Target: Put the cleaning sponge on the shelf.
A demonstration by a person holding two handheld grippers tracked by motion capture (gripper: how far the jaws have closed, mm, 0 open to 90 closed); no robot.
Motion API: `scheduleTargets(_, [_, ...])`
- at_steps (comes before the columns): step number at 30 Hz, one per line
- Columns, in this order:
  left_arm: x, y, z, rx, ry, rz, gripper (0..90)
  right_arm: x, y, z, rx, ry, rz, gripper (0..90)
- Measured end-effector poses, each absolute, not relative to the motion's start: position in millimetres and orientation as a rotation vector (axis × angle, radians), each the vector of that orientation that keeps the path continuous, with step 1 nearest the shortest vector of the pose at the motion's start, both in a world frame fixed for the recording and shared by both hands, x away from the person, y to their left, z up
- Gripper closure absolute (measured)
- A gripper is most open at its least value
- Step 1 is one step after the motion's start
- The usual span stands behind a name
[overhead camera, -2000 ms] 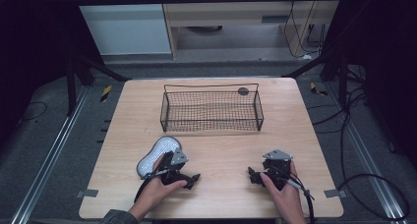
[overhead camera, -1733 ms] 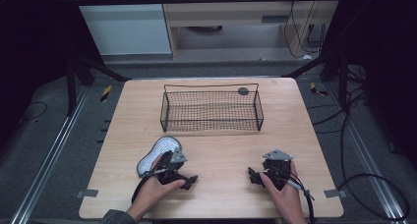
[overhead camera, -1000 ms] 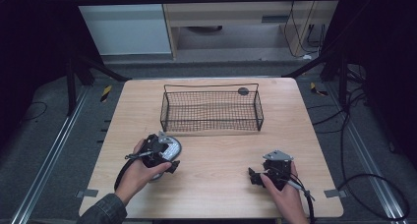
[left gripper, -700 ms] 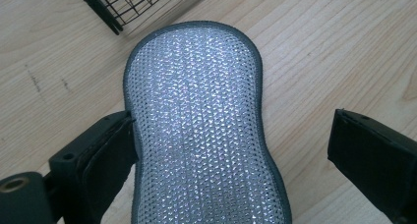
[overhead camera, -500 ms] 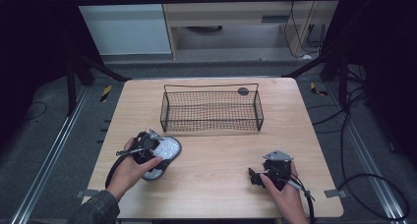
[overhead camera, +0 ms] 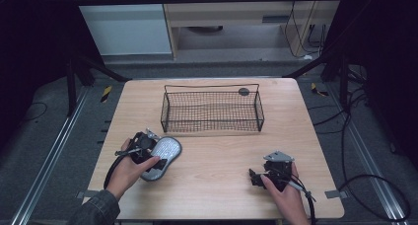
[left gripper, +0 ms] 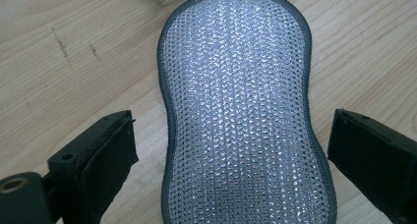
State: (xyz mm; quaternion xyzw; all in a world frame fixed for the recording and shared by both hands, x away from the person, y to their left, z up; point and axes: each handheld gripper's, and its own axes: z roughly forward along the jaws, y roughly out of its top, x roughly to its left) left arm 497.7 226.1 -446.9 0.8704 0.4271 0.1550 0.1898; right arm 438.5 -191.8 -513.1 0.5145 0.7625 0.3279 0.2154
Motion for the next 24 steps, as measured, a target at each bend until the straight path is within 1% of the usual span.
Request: scheduleTargets(24, [500,227,-465,2.462,1.218,0.403,3.6,439,-192,-513,1.423,2.116,0.908,0.4])
